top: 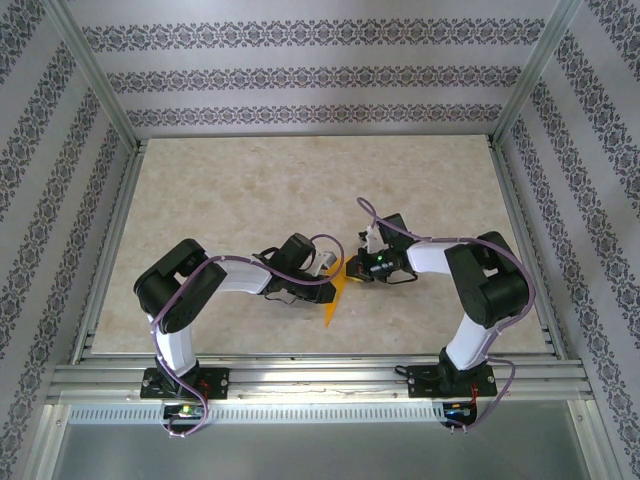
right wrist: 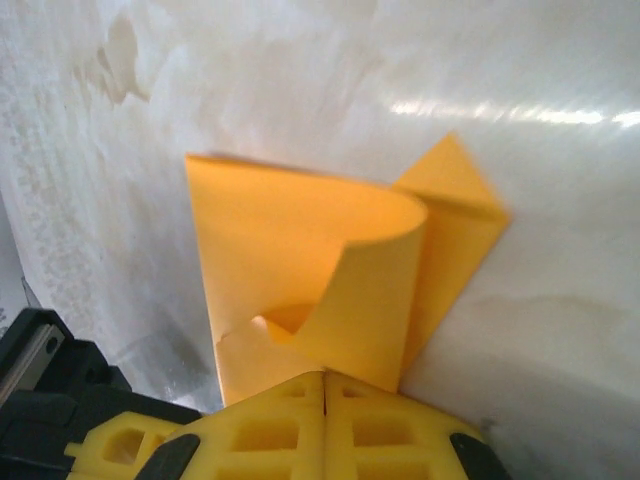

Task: Fold a paper plane with a square sheet of paper (pick it up from the middle)
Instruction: Fold the wing for the fifth time at the center of the table.

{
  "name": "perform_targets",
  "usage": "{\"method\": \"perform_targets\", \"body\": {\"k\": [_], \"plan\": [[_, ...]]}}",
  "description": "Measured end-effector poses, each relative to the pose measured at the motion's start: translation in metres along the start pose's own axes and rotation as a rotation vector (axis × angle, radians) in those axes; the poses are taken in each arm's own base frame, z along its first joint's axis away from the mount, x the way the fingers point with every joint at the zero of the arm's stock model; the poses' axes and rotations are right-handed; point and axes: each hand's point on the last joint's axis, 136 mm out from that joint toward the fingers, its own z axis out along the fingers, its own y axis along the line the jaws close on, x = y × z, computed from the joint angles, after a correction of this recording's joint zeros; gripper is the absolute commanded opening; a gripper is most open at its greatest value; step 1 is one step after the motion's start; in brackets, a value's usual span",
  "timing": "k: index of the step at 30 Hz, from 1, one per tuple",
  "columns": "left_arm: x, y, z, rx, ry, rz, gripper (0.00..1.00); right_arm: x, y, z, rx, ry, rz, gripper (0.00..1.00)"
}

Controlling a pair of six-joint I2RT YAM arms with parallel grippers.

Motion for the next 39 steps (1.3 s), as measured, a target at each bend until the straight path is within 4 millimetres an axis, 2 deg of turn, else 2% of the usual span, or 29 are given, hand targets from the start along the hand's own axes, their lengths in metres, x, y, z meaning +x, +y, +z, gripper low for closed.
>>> {"method": "perform_targets", "body": {"k": [12, 24, 27, 31, 33, 36, 39], "plan": [[0.001, 0.001, -0.001, -0.007, 0.006, 0.003, 0.00, -0.024, -0.010, -0.007, 0.042, -0.066, 0.064, 0.05], [0.005, 0.001, -0.002, -0.014, 0.021, -0.006, 0.00, -0.052, -0.024, -0.023, 0.103, -0.166, 0.114, 0.05], [0.006, 0.002, -0.003, -0.017, 0.024, -0.009, 0.00, -0.055, -0.011, -0.034, 0.083, -0.195, 0.089, 0.07], [0.008, 0.002, -0.004, -0.021, 0.031, -0.015, 0.00, -0.056, 0.020, -0.058, 0.025, -0.260, 0.013, 0.07], [0.008, 0.002, -0.004, -0.021, 0.030, -0.015, 0.00, -0.054, 0.034, -0.063, -0.006, -0.271, -0.025, 0.08], [0.007, 0.001, -0.004, -0.022, 0.031, -0.016, 0.00, -0.042, 0.047, -0.055, -0.034, -0.235, -0.064, 0.08], [0.008, 0.002, -0.004, -0.023, 0.033, -0.019, 0.00, -0.026, 0.051, -0.043, -0.047, -0.176, -0.080, 0.07]]}}
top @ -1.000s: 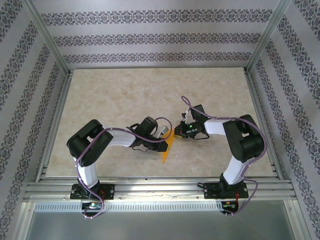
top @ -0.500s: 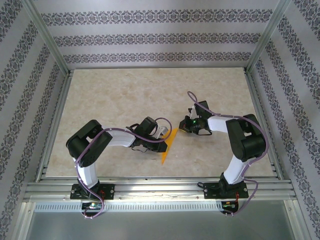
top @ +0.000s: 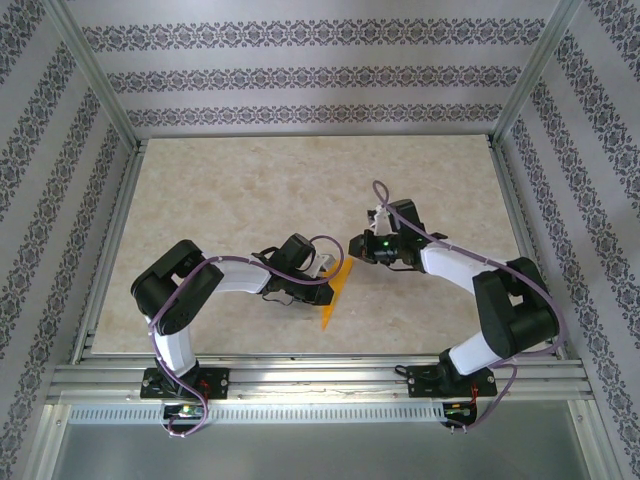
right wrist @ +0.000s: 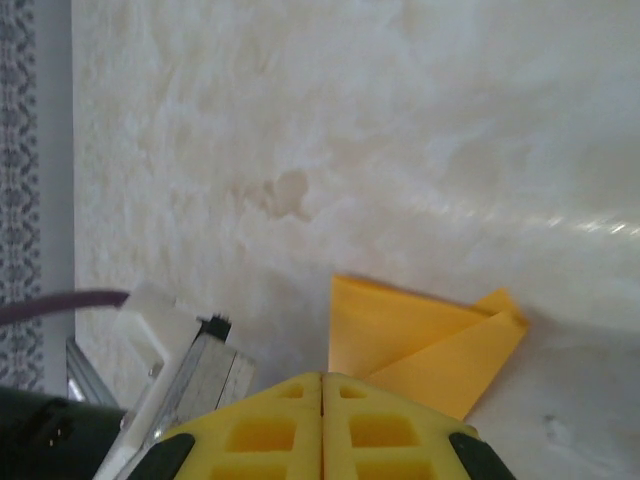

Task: Fold a paper plane with a square sheet of paper (pick it up from the middle)
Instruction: Fold the wing for the fifth time at the center of the table.

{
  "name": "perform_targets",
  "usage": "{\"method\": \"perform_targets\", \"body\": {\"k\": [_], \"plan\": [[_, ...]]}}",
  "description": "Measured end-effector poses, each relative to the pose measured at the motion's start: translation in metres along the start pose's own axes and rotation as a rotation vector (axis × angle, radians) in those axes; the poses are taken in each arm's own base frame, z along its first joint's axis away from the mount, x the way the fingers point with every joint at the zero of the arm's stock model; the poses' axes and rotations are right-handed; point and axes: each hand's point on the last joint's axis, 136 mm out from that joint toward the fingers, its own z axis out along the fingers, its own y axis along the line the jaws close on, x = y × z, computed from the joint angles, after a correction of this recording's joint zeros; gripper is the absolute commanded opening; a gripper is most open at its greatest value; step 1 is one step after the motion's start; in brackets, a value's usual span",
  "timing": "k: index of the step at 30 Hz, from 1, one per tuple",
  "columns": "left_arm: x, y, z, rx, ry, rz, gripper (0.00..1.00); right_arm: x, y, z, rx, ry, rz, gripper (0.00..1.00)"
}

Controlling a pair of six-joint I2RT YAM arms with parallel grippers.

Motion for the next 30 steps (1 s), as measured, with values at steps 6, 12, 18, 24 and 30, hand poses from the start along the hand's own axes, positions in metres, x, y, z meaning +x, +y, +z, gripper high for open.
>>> {"method": "perform_targets", "body": {"k": [6, 12, 18, 24, 30], "plan": [[0.000, 0.000, 0.000, -0.003, 0.001, -0.008, 0.00, 0.027, -0.005, 0.023, -0.001, 0.111, 0.000, 0.07], [0.007, 0.002, -0.003, -0.004, 0.001, -0.020, 0.00, 0.035, -0.013, 0.039, 0.007, 0.172, 0.014, 0.07], [0.007, 0.002, -0.003, -0.004, 0.001, -0.020, 0.00, 0.030, -0.039, 0.047, 0.078, 0.162, 0.067, 0.07], [0.007, 0.002, -0.003, -0.004, 0.001, -0.020, 0.00, 0.002, -0.056, 0.037, 0.121, 0.084, 0.101, 0.07], [0.007, 0.002, -0.003, -0.009, 0.006, -0.025, 0.00, -0.028, -0.064, 0.022, 0.125, -0.001, 0.131, 0.08]]}}
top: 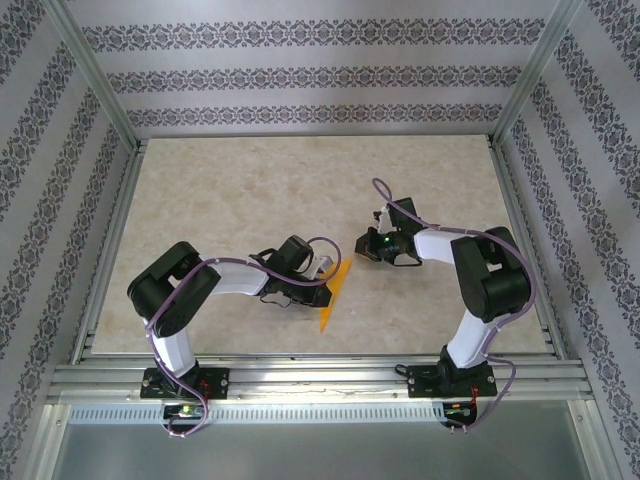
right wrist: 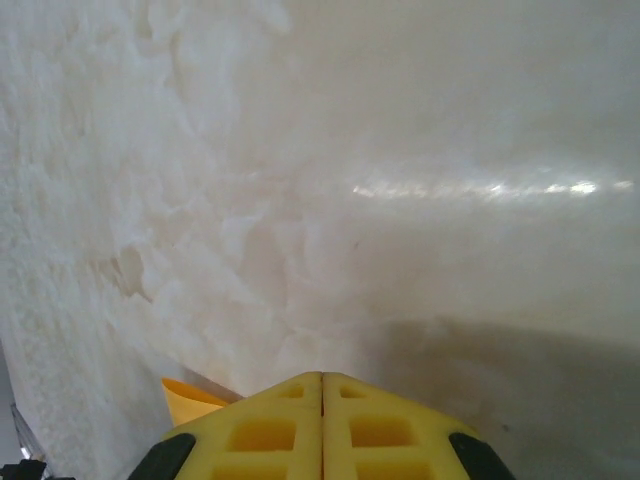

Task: Fold a paper plane with a square sheet of paper (pick it up from the middle)
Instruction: Fold the wing for the fifth time at the center of the table.

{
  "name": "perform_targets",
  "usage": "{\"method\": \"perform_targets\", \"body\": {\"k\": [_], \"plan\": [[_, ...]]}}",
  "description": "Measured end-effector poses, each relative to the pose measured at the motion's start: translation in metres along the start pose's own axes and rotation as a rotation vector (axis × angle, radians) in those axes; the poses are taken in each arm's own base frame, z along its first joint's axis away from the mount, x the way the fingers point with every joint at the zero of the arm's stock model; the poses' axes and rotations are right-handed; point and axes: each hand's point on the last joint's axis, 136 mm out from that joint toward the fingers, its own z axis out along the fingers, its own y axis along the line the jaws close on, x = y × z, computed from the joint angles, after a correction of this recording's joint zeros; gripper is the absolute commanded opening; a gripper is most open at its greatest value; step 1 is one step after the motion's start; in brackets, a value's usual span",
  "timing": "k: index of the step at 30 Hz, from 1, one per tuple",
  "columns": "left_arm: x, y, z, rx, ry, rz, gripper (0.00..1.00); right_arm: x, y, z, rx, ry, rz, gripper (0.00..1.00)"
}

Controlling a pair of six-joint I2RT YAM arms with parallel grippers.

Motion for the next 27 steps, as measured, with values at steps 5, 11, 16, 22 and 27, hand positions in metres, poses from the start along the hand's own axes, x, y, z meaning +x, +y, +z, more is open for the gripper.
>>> {"method": "perform_targets", "body": {"k": [5, 11, 16, 22, 27], "plan": [[-0.001, 0.000, -0.001, -0.004, -0.004, -0.011, 0.00, 0.001, 0.036, -0.021, -0.065, -0.047, -0.082, 0.08], [-0.001, 0.001, -0.001, -0.011, -0.009, -0.028, 0.00, 0.028, 0.052, -0.025, -0.111, -0.018, -0.141, 0.08], [-0.001, 0.001, -0.002, -0.017, -0.011, -0.034, 0.00, 0.051, 0.044, -0.018, -0.097, 0.040, -0.131, 0.08], [-0.001, 0.002, -0.002, -0.018, -0.011, -0.044, 0.00, 0.065, 0.050, -0.011, -0.114, 0.089, -0.148, 0.08], [0.000, 0.002, -0.002, -0.016, -0.013, -0.046, 0.00, 0.069, 0.045, 0.003, -0.098, 0.131, -0.135, 0.08]]}}
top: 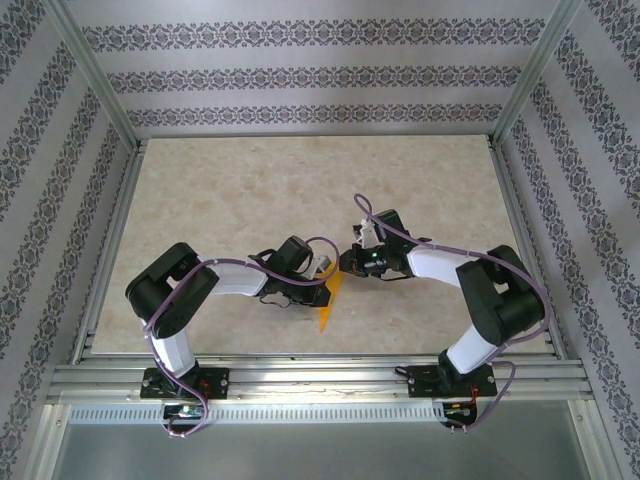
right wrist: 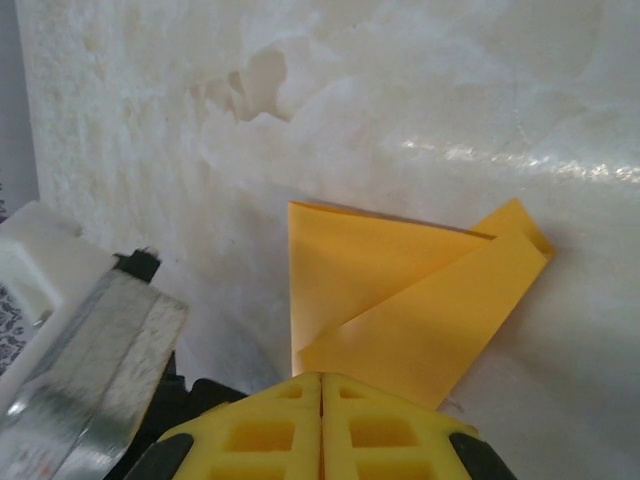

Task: Fold a paper plane with a square sheet of paper (pick it up from the middle)
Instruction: Fold the wing for the fifth time at the center of the table.

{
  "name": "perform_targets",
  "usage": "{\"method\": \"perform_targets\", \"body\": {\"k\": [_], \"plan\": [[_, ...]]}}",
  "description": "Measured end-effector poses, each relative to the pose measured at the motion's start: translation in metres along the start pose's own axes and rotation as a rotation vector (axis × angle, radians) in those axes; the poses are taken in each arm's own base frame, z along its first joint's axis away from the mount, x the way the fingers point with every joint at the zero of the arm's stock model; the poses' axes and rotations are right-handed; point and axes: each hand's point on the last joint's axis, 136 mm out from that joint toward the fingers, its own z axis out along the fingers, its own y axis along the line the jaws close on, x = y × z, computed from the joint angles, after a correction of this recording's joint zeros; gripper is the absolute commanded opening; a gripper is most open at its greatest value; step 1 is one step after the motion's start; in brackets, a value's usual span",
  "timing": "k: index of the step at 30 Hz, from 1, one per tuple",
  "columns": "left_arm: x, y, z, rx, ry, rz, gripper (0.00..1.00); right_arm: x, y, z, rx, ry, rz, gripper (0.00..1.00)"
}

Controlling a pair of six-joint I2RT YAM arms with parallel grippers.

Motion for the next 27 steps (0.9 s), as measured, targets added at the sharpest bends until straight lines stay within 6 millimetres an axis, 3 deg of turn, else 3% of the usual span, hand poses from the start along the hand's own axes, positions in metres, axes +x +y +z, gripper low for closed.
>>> {"method": "perform_targets", "body": {"k": [6, 14, 19, 22, 27], "plan": [[0.001, 0.001, -0.001, -0.002, -0.004, 0.001, 0.00, -0.003, -0.015, 0.008, 0.051, 0.014, 0.029, 0.09], [0.001, 0.001, -0.001, -0.003, -0.005, 0.001, 0.00, -0.027, -0.049, -0.001, 0.114, -0.044, 0.104, 0.10], [0.001, 0.001, -0.001, -0.004, -0.004, 0.001, 0.00, -0.040, -0.058, -0.010, 0.128, -0.086, 0.127, 0.10], [0.001, 0.001, -0.001, -0.004, -0.004, 0.001, 0.00, -0.042, -0.048, -0.014, 0.110, -0.098, 0.105, 0.10], [0.001, 0.001, -0.001, -0.005, -0.003, 0.000, 0.00, -0.039, 0.000, -0.016, 0.016, -0.106, -0.013, 0.09]]}}
